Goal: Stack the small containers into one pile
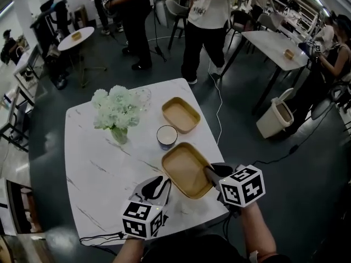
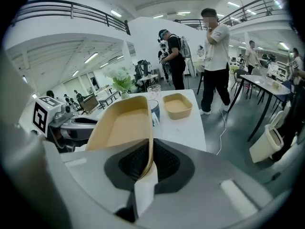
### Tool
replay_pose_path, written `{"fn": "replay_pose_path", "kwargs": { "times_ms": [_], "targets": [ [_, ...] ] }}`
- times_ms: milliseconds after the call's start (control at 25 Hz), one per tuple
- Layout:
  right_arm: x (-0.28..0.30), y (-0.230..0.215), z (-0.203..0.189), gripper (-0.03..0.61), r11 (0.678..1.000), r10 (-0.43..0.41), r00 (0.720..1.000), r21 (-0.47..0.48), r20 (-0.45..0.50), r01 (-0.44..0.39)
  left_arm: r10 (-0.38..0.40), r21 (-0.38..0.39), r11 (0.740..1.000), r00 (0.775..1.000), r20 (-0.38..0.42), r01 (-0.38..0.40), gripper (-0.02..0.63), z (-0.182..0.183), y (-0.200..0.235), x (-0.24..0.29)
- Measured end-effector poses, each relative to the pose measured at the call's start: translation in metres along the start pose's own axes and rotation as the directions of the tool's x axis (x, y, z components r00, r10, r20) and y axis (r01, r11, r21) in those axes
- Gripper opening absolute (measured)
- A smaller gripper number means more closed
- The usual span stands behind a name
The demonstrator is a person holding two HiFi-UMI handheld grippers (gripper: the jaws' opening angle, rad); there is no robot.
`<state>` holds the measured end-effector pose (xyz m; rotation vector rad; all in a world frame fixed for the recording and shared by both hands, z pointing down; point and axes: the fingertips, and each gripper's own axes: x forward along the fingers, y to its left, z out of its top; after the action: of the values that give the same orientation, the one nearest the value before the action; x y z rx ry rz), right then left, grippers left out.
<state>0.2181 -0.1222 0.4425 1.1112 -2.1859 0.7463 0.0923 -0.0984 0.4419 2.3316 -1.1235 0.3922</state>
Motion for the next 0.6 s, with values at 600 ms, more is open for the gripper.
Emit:
{"fn": "replay_pose_path", "kwargs": {
  "times_ms": [600],
  "targets": [
    [0.000, -0.112, 0.053, 0.020, 1.000, -0.009, 1.000, 0.002, 0.008, 0.009, 0.060, 0.040, 0.997, 0.998, -0.011, -0.060, 0.098, 0.044, -0.043, 0.077]
  ]
}}
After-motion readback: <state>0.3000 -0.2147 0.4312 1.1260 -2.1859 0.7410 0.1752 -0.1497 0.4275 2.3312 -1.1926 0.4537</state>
